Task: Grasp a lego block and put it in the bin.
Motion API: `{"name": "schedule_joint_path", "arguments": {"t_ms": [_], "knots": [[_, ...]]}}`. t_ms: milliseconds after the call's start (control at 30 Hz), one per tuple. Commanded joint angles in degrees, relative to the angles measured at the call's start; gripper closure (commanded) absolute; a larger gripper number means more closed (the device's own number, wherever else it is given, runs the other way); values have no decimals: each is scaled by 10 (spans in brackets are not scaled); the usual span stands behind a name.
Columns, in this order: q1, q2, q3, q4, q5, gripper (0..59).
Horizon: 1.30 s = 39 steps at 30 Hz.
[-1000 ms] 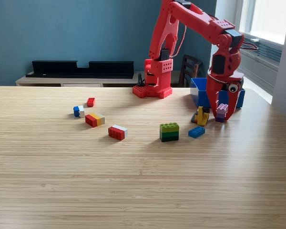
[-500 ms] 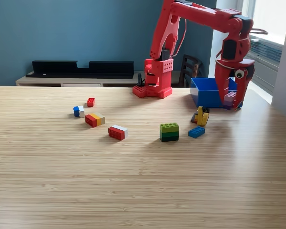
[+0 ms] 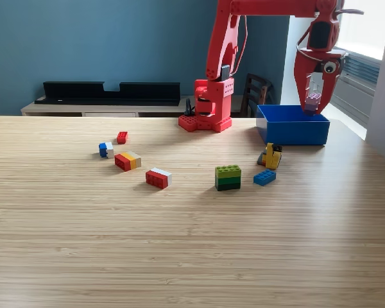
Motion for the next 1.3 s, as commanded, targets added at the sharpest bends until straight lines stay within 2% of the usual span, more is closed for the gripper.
{"name": "schedule_joint_path", "arguments": {"t_ms": [33,233,600,933,1000,1133,1200,1300], "knots": [[-34,103,15,23,-4,586],[-91,130,52,54,-6,586],[-191,129,118,54,-26,586],[-268,127,81,49,-9,580],[-271,127,78,49,-7,519],[-272,128,83,49,-6,353],[-272,129,91,49,-8,320],[-271,132,95,49,-7,311]]}}
